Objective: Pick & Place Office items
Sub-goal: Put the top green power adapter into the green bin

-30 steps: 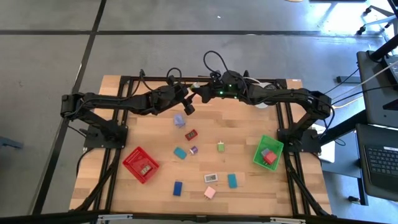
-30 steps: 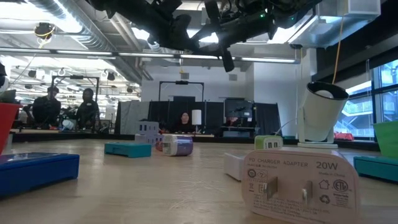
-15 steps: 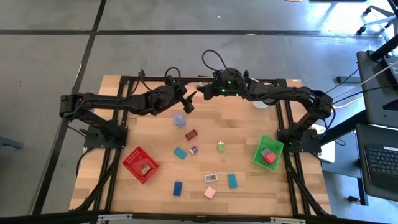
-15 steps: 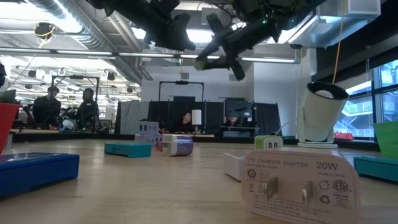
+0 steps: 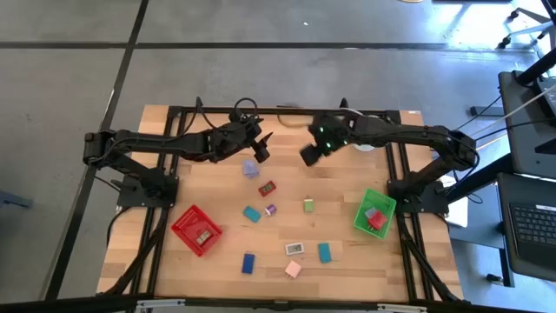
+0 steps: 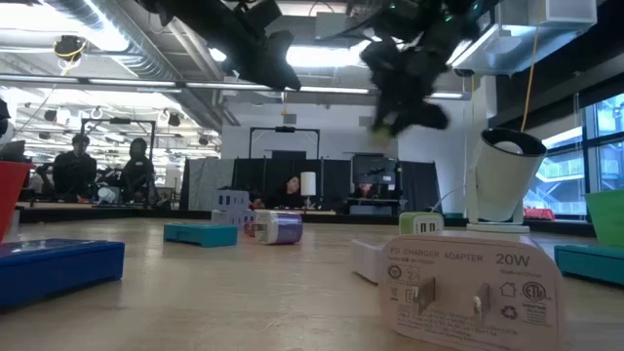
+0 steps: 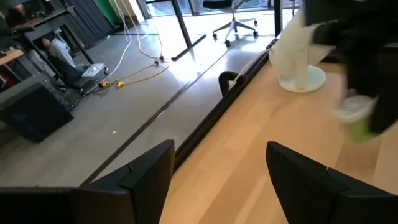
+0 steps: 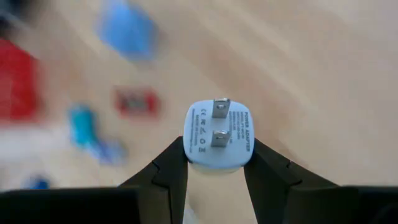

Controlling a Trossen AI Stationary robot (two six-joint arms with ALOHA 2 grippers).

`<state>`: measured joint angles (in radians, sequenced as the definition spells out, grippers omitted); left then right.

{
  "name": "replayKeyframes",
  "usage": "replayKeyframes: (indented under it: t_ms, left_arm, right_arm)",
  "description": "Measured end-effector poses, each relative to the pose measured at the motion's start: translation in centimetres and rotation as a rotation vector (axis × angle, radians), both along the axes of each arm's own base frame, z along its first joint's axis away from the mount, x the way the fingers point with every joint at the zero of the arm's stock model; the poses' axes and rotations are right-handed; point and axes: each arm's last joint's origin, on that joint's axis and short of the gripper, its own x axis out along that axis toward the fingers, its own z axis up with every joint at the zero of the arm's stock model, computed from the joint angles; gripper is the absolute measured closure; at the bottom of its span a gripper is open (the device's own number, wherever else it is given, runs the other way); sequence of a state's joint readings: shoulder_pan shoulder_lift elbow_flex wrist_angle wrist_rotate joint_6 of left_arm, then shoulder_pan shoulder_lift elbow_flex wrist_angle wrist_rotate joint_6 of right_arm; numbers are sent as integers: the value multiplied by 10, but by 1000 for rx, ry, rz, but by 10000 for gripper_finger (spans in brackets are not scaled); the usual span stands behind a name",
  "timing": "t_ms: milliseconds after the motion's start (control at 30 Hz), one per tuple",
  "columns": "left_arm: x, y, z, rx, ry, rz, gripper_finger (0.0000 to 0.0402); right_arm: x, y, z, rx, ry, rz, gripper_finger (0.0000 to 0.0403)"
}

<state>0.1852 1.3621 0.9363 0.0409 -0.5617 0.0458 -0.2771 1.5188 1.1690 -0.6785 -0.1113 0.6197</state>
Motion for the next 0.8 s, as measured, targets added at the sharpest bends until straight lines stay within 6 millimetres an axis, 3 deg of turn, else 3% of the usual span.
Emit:
replayKeyframes:
  t_ms: [200, 467, 800]
  left_arm:
    - [-2, -1, -5, -17, 47, -4, 151]
    - [-4, -2, -9, -27, 100, -2, 151]
    - [-4, 0, -9, -79, 45, 32, 151]
  right_arm:
    - [-32, 43, 0, -21, 326, 49, 276]
    - [-77, 86, -8, 43, 586, 43, 276]
    - [-139, 102, -25, 167, 594, -143, 276]
